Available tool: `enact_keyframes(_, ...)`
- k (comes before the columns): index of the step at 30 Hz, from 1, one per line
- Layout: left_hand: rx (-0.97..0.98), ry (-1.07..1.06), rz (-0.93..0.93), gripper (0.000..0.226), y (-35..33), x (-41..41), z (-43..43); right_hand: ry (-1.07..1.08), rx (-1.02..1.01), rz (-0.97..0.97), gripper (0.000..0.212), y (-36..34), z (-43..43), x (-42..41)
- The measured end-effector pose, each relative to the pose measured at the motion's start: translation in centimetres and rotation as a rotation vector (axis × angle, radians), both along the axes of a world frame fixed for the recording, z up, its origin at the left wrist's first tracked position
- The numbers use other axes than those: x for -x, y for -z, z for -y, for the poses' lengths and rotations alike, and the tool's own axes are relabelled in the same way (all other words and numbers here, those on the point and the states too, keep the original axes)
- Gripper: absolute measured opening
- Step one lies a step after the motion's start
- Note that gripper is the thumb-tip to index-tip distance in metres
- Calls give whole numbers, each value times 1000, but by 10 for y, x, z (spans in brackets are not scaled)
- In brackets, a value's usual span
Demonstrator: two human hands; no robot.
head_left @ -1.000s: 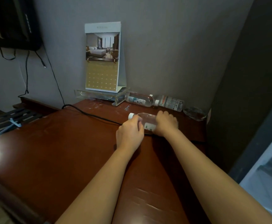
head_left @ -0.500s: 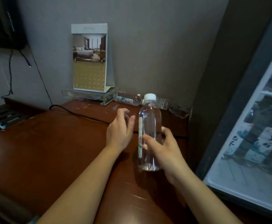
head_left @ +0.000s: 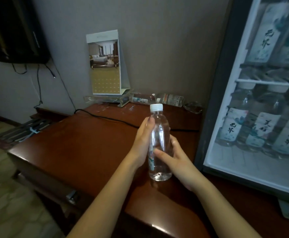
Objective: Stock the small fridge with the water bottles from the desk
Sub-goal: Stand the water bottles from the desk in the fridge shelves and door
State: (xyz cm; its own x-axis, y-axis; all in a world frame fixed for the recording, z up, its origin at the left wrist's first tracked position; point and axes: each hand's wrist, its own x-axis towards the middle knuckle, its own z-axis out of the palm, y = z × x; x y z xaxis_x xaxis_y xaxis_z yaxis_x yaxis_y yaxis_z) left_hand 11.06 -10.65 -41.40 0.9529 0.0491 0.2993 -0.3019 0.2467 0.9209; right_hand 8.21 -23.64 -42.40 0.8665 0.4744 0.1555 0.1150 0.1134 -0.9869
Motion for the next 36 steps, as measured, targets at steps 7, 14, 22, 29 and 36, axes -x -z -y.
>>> enact_keyframes(7,-152,25,24,33,-14,36,2,62,319,87,85,-3,10,12)
enact_keyframes(14,-274,138,-29,56,-9,73,10,181,451,267,65,7,24,35)
enact_keyframes(22,-441,166,-150,52,18,113,30,242,468,253,56,13,52,69)
enact_keyframes(29,-473,183,-116,53,22,134,66,370,454,248,63,19,88,107)
enact_keyframes(36,-534,245,-102,55,24,141,116,474,468,265,64,20,141,131)
